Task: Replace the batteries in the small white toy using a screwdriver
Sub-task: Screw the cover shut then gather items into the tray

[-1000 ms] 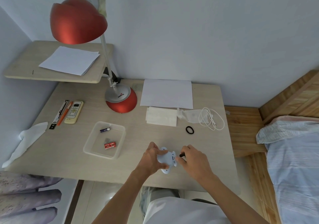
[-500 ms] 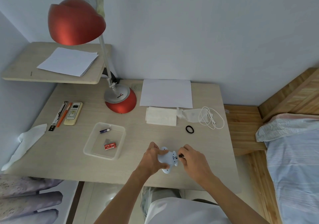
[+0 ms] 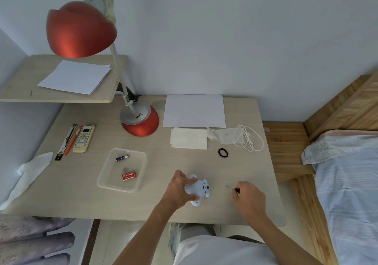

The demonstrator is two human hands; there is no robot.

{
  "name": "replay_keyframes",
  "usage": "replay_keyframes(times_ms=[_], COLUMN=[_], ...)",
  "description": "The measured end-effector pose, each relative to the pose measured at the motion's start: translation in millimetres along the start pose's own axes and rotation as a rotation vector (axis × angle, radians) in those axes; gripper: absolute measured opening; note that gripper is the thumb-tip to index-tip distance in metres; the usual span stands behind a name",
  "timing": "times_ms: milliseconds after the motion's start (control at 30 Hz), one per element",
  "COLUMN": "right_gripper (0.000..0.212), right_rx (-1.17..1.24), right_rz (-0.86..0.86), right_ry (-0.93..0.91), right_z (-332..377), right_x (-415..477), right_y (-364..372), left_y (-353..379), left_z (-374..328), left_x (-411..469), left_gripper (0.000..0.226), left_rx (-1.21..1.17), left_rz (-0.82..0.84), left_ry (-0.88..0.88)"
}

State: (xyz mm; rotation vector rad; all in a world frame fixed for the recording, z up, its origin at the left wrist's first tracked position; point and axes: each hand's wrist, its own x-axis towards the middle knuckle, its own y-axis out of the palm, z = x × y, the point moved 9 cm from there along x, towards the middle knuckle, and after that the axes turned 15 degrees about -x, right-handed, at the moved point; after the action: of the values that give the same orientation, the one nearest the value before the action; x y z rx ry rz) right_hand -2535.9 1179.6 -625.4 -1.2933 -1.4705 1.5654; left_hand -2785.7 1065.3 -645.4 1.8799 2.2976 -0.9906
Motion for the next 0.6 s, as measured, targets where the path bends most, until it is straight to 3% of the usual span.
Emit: replay_keyframes(times_ms=[167, 600], right_gripper=[0.025, 0.033], right_rx=[-0.100, 0.073], right_rz=[0.068, 0.181], right_ry=[-0.043, -0.004], right_z=[-8.4, -17.8], right_x=[-9.6, -4.5], right_y=[19.9, 22.0], left_y=[-1.9, -13.4], left_z=[4.1, 11.0], left_x=[-0.1, -4.9], left_gripper=[0.075, 0.070], left_rx=[-0.033, -0.112], left_rz=[0.006, -0.037], left_ry=[-0.010, -0.002])
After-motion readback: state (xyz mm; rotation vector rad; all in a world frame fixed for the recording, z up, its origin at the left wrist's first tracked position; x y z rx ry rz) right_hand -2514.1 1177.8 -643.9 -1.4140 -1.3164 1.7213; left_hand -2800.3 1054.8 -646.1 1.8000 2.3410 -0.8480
